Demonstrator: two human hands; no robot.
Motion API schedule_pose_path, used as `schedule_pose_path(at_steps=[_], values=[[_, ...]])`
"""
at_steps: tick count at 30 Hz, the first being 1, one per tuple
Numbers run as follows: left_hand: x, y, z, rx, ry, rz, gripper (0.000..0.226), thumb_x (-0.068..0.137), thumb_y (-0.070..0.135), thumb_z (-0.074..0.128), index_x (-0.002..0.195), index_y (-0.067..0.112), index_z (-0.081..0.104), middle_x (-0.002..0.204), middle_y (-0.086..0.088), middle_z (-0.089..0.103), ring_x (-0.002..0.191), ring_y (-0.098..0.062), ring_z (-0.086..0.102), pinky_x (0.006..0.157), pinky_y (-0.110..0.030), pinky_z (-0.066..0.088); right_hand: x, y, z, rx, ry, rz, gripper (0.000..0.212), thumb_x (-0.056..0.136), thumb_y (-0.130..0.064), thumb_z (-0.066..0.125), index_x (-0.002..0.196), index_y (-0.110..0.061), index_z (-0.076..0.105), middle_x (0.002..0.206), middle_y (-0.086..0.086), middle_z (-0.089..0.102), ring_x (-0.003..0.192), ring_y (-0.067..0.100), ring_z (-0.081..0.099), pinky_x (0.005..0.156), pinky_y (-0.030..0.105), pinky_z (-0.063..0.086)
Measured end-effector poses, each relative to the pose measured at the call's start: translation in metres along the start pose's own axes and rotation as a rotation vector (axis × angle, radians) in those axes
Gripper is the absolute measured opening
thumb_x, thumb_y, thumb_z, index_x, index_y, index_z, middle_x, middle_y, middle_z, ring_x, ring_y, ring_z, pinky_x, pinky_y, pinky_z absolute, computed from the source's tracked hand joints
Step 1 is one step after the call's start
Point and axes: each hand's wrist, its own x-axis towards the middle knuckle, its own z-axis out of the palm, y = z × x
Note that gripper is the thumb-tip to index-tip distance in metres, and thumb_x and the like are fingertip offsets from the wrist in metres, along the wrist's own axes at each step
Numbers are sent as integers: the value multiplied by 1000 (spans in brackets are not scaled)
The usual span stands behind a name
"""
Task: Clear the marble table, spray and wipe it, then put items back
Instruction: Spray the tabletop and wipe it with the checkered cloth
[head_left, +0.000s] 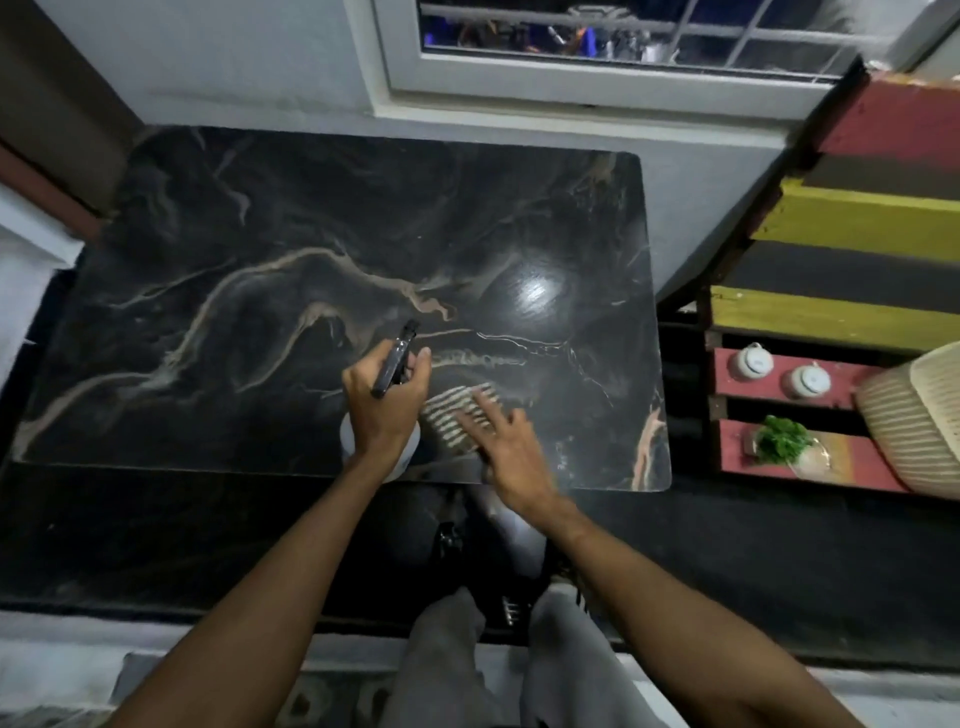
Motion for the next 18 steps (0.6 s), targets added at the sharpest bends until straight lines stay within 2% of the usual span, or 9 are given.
schedule_pose_path(at_steps=[2,4,5,7,9,11,15,18], values=[[-6,3,1,-31,-29,8,29,87,11,76,64,4,59,57,-2,58,51,-12,51,53,-15,38,-24,38,-20,-23,125,237,83,74,2,58,149,-32,42,163,2,23,102,25,40,84,37,44],[-12,8,5,-30,-40,31,30,86,7,74,62,4,56,54,-3,55,48,-16,49,52,-24,37,-43,63,-32,-6,206,516,87,72,7,54,149,-31,42,163,3,22,107,28,41,96,41,41],[-15,11,8,-35,-46,41,31,85,6,73,61,4,55,53,-2,52,47,-15,46,51,-25,36,-50,61,-35,-4,212,583,88,71,7,53,150,-31,41,164,4,21,110,30,41,101,42,36],[-23,17,15,-57,-73,46,31,86,8,72,61,7,54,54,4,49,47,-6,44,51,-19,34,-63,42,-29,8,173,490,85,75,2,43,152,-34,37,165,4,18,112,30,40,97,40,37],[-32,25,25,-82,-113,32,29,87,9,75,64,6,57,56,2,54,48,-9,48,52,-19,37,-83,33,-20,1,58,245,81,76,-6,28,152,-35,36,165,3,18,102,23,37,84,32,37],[-40,33,32,-102,-135,29,27,87,8,76,66,4,60,58,-3,58,53,-16,52,54,-19,39,-99,53,-26,-10,0,135,83,73,-6,33,151,-35,39,165,0,20,98,19,36,81,30,36],[-55,56,49,-106,-129,14,25,87,7,76,67,3,62,59,-5,61,58,-17,56,57,-23,42,-117,124,-48,7,177,450,86,74,3,55,150,-34,40,163,1,22,104,23,39,91,38,45],[-68,74,63,-98,-122,-11,26,87,8,76,66,3,61,58,-5,60,56,-18,57,55,-27,45,-115,134,-48,-11,166,431,84,76,3,54,151,-33,38,163,4,22,101,24,39,88,37,44]])
